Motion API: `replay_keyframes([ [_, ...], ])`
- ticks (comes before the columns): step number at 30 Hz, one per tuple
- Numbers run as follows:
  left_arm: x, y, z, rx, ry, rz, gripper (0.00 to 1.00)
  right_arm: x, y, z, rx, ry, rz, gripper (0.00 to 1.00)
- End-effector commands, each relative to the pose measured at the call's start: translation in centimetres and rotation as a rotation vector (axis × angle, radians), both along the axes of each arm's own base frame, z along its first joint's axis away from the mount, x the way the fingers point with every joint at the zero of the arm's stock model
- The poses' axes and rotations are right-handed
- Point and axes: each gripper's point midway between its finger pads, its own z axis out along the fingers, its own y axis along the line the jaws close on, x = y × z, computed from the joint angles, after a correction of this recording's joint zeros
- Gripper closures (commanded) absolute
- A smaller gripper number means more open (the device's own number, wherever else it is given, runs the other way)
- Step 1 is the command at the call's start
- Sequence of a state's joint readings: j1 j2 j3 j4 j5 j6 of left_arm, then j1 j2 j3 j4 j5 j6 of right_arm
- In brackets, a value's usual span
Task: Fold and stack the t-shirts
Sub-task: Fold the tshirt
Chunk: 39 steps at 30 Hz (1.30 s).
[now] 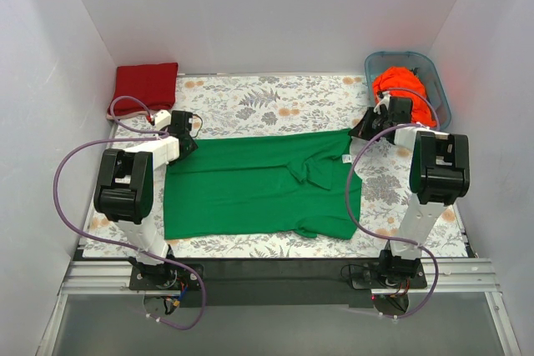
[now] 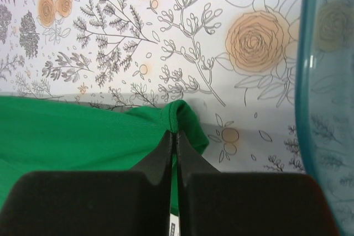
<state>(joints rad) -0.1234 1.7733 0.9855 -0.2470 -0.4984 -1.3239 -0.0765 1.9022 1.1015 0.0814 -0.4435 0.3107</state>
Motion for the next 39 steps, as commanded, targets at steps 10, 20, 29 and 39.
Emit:
replay_keyframes([
  [10, -2.1, 1.8, -1.8, 0.045, 0.108, 0.038, 0.41, 2.9, 0.2, 2.1, 0.058, -0.089, 0.042, 0.76],
  [20, -2.1, 1.9, -1.9, 0.047, 0.113, 0.034, 0.41, 4.2, 1.2, 2.6, 0.123, -0.095, 0.063, 0.75],
  [29, -2.1, 1.9, -1.7, 0.051, 0.107, 0.036, 0.41, 4.6, 3.2, 2.5, 0.149, -0.089, 0.097, 0.67],
  [39, -2.4, 2.0, -2.0, 0.049, 0.114, 0.044, 0.41, 4.7, 3.5, 1.1, 0.132, -0.063, 0.073, 0.76],
])
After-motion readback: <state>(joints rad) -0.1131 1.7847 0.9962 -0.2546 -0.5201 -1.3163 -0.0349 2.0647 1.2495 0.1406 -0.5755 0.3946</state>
